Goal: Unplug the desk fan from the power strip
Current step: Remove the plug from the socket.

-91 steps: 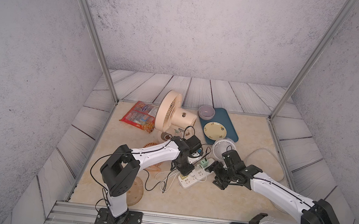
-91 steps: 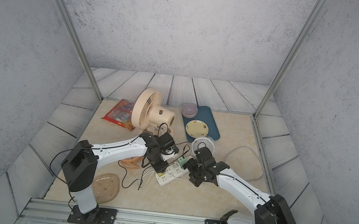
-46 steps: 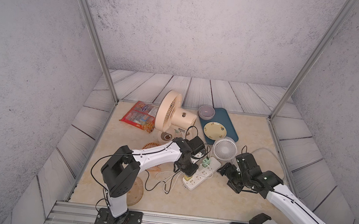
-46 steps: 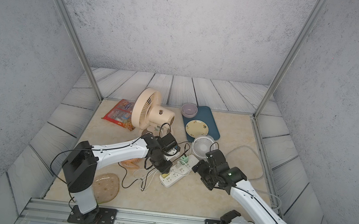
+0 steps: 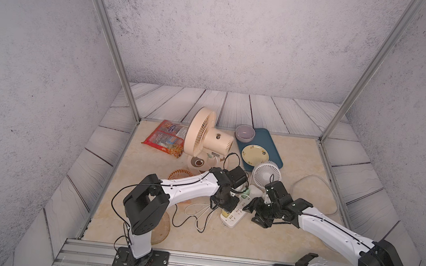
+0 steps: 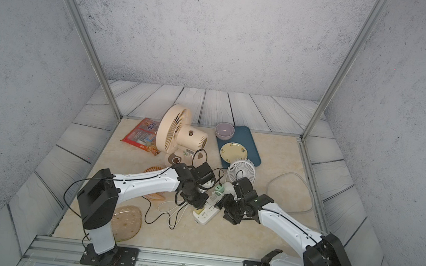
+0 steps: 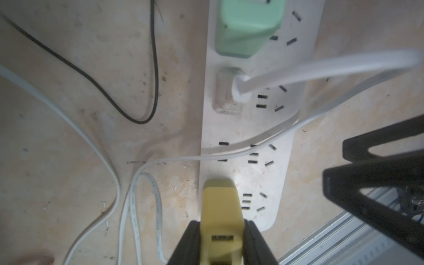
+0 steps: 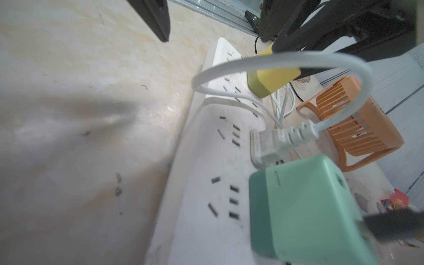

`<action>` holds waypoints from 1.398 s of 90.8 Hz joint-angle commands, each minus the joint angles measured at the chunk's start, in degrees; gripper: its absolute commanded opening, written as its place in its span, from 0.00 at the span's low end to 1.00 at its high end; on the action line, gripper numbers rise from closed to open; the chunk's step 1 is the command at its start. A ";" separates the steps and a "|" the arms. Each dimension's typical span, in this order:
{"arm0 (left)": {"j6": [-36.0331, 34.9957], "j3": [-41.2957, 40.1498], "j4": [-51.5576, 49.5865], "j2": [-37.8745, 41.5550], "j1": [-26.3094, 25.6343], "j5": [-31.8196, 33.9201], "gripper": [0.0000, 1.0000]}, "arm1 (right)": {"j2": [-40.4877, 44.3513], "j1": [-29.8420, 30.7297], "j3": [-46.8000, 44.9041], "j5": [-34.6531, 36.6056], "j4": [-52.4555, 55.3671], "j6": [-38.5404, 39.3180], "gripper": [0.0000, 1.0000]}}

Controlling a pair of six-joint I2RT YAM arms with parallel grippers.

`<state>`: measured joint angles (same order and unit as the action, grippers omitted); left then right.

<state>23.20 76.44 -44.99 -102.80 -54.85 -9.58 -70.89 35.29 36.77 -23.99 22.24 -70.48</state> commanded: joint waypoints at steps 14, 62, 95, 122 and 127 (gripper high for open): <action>5.60 1.95 1.58 -1.49 -0.42 0.81 0.00 | -6.17 2.26 -0.42 -1.62 -3.00 -0.38 0.53; 6.66 3.73 1.83 -1.40 -1.13 0.61 0.00 | -13.47 2.59 -1.38 -1.07 -4.06 -0.80 0.38; 8.05 5.41 2.03 0.86 -1.07 0.30 0.00 | -16.27 2.60 -1.76 0.91 -0.10 -1.78 0.33; 8.00 5.68 1.37 2.87 -1.94 0.78 0.00 | -19.02 2.57 -2.23 1.46 -0.28 -2.70 0.37; 7.90 5.51 1.25 3.69 -2.28 1.34 0.00 | -19.56 2.56 -2.11 1.69 0.02 -2.82 0.38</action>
<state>28.73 78.50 -45.65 -104.03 -56.47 -8.49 -85.45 37.56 37.47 -29.41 15.33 -71.96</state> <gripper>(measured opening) 0.326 0.370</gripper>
